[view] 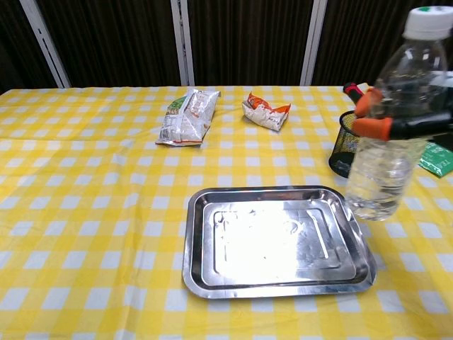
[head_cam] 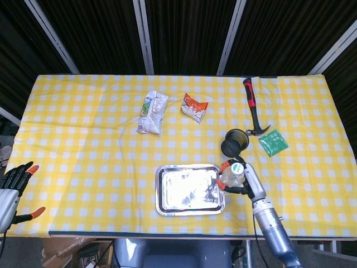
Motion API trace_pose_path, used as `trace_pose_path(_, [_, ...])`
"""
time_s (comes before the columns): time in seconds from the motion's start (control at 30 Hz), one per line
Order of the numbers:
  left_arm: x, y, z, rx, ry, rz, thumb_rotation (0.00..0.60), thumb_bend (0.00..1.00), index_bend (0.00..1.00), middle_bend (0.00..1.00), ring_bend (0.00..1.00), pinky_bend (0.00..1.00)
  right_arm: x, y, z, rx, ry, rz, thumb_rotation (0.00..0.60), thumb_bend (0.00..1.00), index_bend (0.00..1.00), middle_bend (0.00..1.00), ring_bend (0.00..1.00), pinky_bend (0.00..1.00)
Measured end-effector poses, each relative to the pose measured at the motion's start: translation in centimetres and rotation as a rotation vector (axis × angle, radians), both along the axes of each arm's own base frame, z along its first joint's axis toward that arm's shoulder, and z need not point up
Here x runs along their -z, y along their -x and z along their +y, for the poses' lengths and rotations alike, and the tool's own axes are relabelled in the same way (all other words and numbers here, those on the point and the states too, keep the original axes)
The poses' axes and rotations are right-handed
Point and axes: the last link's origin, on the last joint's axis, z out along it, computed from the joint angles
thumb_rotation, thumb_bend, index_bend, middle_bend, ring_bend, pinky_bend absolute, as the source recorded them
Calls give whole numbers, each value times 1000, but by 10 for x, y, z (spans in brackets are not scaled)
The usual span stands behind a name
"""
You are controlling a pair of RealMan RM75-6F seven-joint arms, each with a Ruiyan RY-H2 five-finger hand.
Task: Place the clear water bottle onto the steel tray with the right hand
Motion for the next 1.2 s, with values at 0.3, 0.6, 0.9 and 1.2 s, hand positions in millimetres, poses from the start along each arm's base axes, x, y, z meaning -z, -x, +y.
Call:
trace_pose_path(0.3, [6,-3,0,0,8,12,600,189,43,0,0,0,-23,32,7,-5,-1,-5,600,880,857,677,319,0])
trace_pose_path(0.6, [3,-1,1,-5,7,7,600,189,43,0,0,0,5,-5,6,-85,-53,-40,600,880,857,677,321,0])
trace_pose_path(0.9, [4,-1,2,-2,14,7,600,189,43,0,0,0,49,-67,2,-169,-109,-63,600,880,857,677,321,0])
trace_pose_path(1.2, [1,1,4,-8,9,-3,600,189,43,0,0,0,86,-88,-4,-139,-140,-46,600,879,857,677,321,0])
